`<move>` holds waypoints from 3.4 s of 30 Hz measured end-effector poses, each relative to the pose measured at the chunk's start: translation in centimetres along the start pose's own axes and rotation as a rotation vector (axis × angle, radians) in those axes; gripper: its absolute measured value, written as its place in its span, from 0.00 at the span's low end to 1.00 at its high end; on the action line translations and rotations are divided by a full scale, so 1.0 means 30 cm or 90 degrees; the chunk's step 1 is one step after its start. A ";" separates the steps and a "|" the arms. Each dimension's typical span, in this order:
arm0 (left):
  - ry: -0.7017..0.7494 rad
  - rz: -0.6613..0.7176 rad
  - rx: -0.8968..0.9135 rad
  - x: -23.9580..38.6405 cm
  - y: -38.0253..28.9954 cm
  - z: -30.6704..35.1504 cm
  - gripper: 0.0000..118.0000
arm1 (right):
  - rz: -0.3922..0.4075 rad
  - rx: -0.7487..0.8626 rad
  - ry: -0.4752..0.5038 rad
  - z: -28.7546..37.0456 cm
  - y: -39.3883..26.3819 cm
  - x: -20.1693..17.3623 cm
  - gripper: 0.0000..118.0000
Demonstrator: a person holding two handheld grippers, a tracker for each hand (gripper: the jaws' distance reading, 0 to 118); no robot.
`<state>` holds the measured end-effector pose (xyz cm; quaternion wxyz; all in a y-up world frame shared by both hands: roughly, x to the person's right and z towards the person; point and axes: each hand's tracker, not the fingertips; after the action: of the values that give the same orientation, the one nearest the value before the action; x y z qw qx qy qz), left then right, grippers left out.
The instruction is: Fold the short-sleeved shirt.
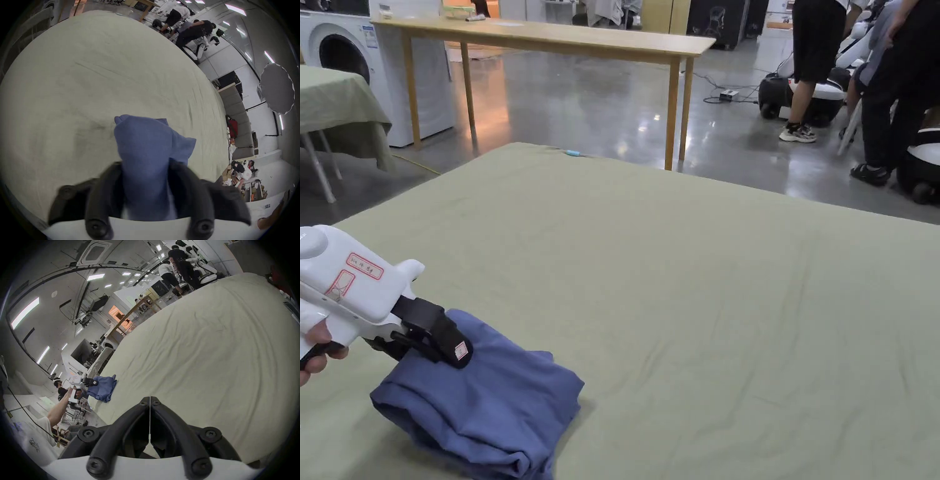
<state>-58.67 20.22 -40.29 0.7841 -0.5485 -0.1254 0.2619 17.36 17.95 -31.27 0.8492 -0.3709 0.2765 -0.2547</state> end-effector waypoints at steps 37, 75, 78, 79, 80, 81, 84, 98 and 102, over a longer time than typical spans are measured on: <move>0.218 -0.389 0.641 1.460 -0.614 -0.327 0.07 | 0.404 0.389 -0.421 0.170 0.155 -0.346 0.02; 0.340 -0.328 0.638 1.432 -0.616 -0.306 1.00 | 0.404 0.416 -0.403 0.197 0.141 -0.382 1.00; 0.385 -0.365 0.683 1.444 -0.640 -0.312 1.00 | 0.406 0.416 -0.404 0.200 0.142 -0.384 1.00; 0.377 -0.369 0.677 1.447 -0.646 -0.311 1.00 | 0.405 0.415 -0.404 0.201 0.143 -0.385 1.00; 0.363 -0.380 0.675 1.449 -0.649 -0.302 1.00 | 0.403 0.415 -0.404 0.202 0.147 -0.382 1.00; 0.316 -0.373 0.662 1.448 -0.648 -0.293 1.00 | 0.401 0.415 -0.404 0.203 0.147 -0.383 1.00; 0.253 -0.354 0.640 1.441 -0.647 -0.264 1.00 | 0.394 0.414 -0.402 0.210 0.151 -0.386 1.00; 0.228 -0.339 0.657 1.451 -0.655 -0.193 1.00 | 0.385 0.416 -0.389 0.240 0.160 -0.401 1.00; 0.213 -0.346 0.654 1.449 -0.658 -0.188 1.00 | 0.388 0.414 -0.388 0.240 0.159 -0.410 1.00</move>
<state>-14.42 34.42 -28.03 0.9966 -0.0816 0.0066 -0.0108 14.37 32.14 -27.36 0.9974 -0.0485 0.0198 0.0501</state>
